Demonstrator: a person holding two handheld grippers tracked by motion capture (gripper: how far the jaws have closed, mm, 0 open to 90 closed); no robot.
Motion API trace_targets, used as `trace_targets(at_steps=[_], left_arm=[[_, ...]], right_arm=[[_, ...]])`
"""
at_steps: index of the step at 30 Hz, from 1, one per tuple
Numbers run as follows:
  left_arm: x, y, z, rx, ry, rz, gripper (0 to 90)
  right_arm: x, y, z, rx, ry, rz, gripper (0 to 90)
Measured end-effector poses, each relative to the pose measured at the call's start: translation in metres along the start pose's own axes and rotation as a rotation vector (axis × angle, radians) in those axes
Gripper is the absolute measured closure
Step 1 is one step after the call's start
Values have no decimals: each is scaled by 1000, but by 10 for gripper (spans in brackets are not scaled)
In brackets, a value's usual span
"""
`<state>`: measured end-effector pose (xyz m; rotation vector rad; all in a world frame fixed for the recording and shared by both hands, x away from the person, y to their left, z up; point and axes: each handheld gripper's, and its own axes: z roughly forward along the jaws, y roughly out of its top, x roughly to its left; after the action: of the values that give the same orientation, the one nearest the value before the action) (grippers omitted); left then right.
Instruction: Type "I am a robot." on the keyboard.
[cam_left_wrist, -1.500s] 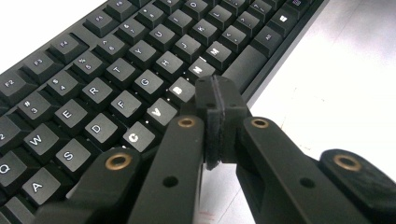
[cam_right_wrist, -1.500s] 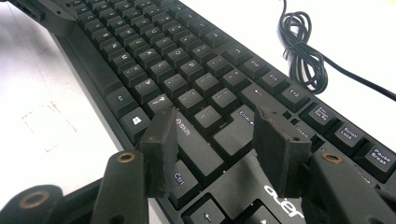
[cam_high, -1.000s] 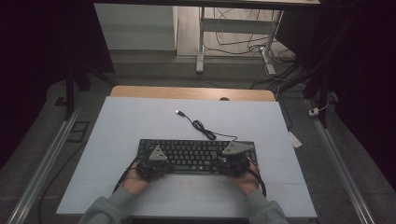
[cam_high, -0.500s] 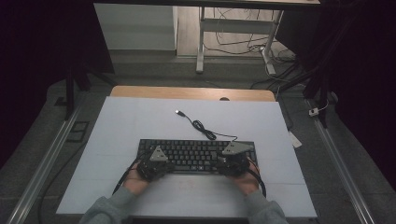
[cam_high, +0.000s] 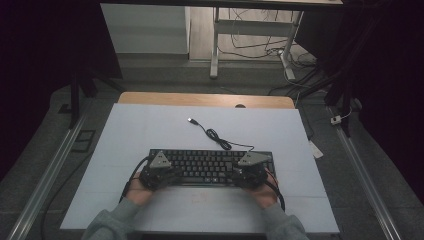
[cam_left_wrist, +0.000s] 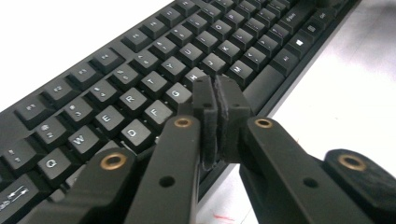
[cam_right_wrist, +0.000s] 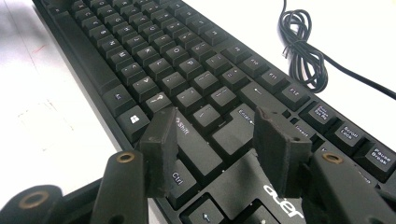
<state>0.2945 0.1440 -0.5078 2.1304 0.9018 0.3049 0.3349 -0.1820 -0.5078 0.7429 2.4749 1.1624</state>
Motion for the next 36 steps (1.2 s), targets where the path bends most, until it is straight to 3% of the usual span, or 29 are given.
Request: trace_targets(at_steps=[8,11,36], left_arm=[[5,0,-2,-13,11,-31,598],[6,-1,-2,-7,21,-38,546],[19,-2,-10,-21,42,-77,483]], right_arm=[[1,0,1,10,-6,-6,495],[1,0,2,12,-6,-8,494],[0,0,1,13,-13,-7,494]])
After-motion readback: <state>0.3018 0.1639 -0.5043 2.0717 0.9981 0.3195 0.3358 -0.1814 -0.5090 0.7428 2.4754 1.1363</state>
